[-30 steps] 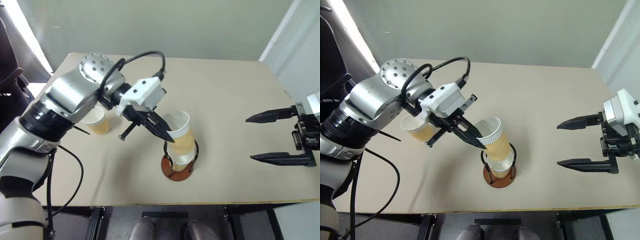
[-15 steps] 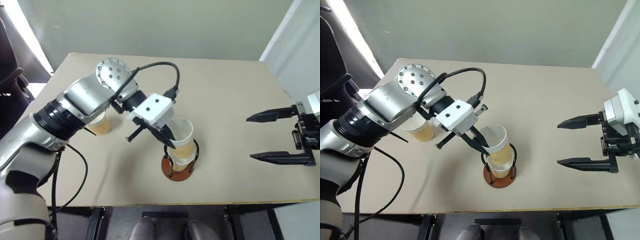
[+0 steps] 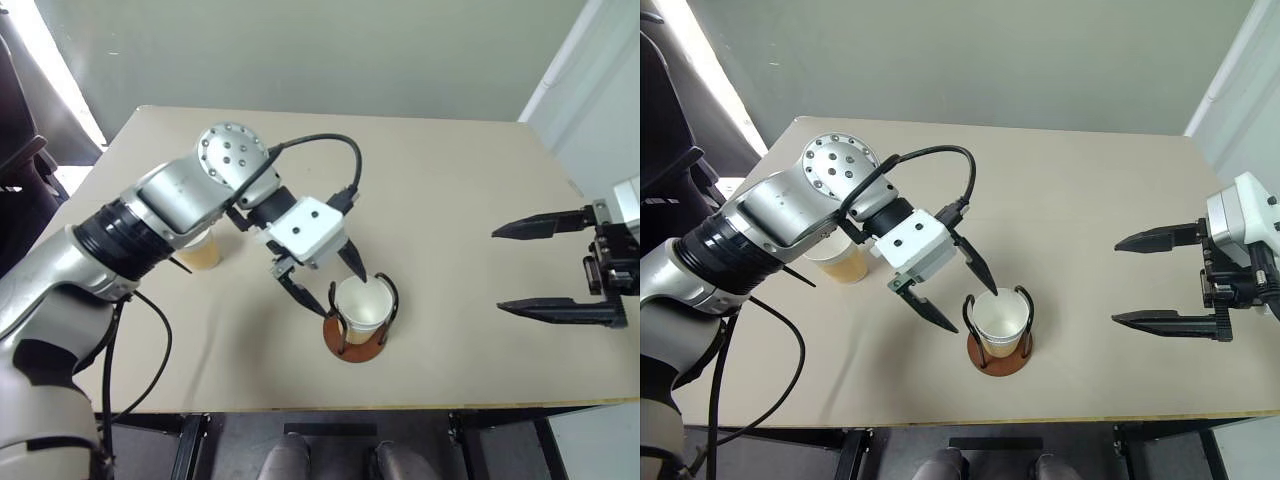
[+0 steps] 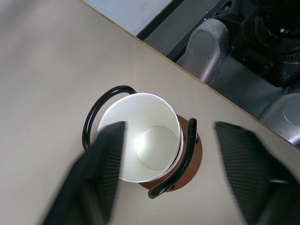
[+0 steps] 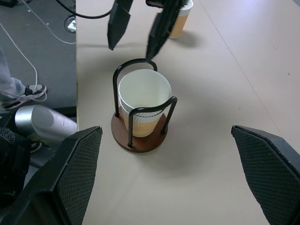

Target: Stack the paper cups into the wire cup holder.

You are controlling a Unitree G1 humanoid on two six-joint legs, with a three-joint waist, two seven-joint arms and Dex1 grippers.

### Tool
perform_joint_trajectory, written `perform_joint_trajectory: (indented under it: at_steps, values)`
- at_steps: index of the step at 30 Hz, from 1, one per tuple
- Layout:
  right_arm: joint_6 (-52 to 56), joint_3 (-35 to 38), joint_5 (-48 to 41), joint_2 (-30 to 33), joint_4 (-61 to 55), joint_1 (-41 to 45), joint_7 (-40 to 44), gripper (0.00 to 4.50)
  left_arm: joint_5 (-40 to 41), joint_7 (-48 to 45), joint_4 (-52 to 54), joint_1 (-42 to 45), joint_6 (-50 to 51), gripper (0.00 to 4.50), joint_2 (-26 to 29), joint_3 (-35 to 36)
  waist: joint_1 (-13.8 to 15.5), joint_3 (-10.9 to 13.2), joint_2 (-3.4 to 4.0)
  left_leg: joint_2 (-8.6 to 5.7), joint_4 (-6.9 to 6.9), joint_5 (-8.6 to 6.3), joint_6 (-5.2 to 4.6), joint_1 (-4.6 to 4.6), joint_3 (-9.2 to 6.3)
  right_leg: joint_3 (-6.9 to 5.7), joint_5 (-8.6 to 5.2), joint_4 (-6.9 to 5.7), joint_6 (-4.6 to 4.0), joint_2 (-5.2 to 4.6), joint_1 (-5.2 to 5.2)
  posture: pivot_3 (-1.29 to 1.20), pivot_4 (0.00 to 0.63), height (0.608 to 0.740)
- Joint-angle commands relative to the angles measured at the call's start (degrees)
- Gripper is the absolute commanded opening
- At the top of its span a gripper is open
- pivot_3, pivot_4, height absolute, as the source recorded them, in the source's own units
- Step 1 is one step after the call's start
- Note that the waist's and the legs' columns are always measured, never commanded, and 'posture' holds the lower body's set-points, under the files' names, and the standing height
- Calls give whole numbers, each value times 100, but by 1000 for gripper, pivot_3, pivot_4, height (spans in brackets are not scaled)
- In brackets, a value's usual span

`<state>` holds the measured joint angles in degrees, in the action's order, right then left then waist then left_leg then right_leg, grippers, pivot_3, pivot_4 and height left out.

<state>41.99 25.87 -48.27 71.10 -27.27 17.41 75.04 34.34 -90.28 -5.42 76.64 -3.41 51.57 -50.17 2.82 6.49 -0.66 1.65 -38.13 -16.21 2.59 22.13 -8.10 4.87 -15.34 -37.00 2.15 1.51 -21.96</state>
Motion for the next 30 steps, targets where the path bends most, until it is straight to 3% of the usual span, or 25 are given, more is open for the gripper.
perform_joint_trajectory:
  at_steps: [1, 5, 11, 18, 23, 30]
  values:
    - [-132, -94, -100, 25, 64, 258, -2, 4500, -435, 89, -636, 114, 160, 4493, -530, 905, 23, 0, 0, -1, -3, 0, 0, 2, -1, -1, 2, 0, 4, 0, 0, 0, 150, 740]
    - [-115, -383, -381, -192, 337, 777, 10, 4500, -998, 809, -1769, 311, 490, 4493, -786, 1882, -11, 0, 0, -1, -14, -3, -5, 9, 8, 2, 6, -1, 12, -3, -4, 0, 150, 740]
    - [-42, -1213, -452, -1437, 954, 2250, -855, 4500, -2067, 1029, -2679, 102, 508, 4493, 154, 2763, -226, 0, 7, 5, 1, -3, -6, 2, 41, 24, 6, -4, 12, 7, -32, 0, 150, 740]
    - [-299, -1998, 307, -2615, 1590, 2934, -1619, 4500, -2488, 934, -1860, -1088, 1265, 4493, 1340, 3457, -221, -4, 9, 9, 11, -2, -4, 42, 31, 28, 7, -10, 10, -4, -96, 0, 150, 740]
    - [-505, -2136, 558, -3153, 2014, 3156, -1741, 4500, -2716, 1138, -1320, -1999, 1659, 4493, 1728, 3830, -173, -6, 7, 2, -6, 1, 1, 89, 26, 13, 16, -15, 6, -16, -136, 0, 150, 740]
    - [-235, -2077, 130, -3295, 1786, 3135, -1343, 4500, -2986, 1563, -762, -3023, 2083, 4493, 2003, 4289, -201, -7, 8, 4, -3, 10, 12, 86, 29, 12, 20, -29, -1, -21, -141, 0, 150, 740]
